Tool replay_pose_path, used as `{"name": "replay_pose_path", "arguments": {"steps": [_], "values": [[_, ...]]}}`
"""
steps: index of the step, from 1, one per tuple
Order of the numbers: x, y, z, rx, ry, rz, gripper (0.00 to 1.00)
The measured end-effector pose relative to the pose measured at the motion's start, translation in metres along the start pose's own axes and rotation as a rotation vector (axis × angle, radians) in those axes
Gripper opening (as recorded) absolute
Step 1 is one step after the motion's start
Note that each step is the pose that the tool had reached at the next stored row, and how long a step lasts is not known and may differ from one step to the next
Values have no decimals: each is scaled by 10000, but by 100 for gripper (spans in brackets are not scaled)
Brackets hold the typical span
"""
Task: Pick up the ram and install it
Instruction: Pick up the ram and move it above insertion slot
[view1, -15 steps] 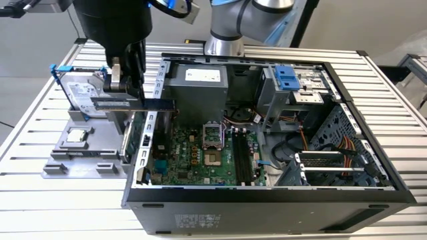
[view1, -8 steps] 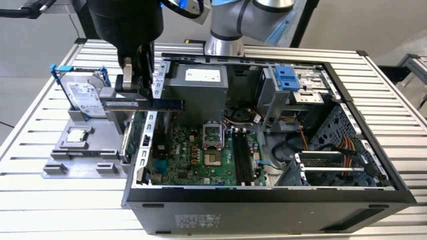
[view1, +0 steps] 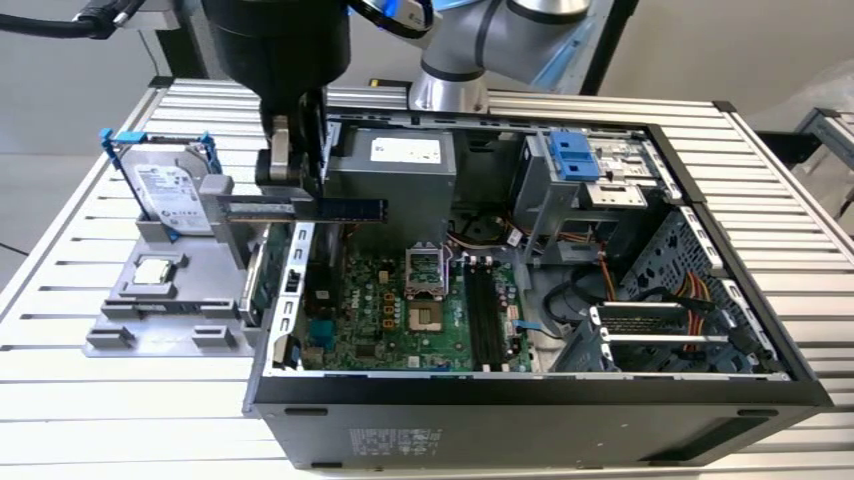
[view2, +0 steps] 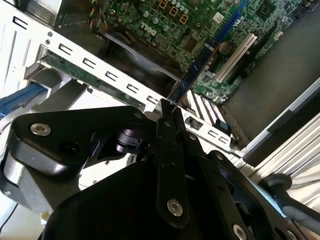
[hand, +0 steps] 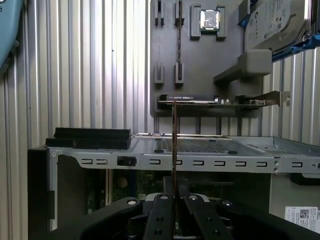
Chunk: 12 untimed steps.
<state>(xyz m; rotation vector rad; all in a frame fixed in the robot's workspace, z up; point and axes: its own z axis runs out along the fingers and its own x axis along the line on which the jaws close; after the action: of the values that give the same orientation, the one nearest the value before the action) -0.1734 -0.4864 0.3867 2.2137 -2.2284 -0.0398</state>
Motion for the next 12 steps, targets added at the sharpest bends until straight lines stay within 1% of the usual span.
{"name": "replay_pose_path", "arguments": {"steps": [6, 12], "values": [[-1, -90, -2, -1, 0, 0, 0], [-1, -167, -3, 0, -1, 0, 0]]}}
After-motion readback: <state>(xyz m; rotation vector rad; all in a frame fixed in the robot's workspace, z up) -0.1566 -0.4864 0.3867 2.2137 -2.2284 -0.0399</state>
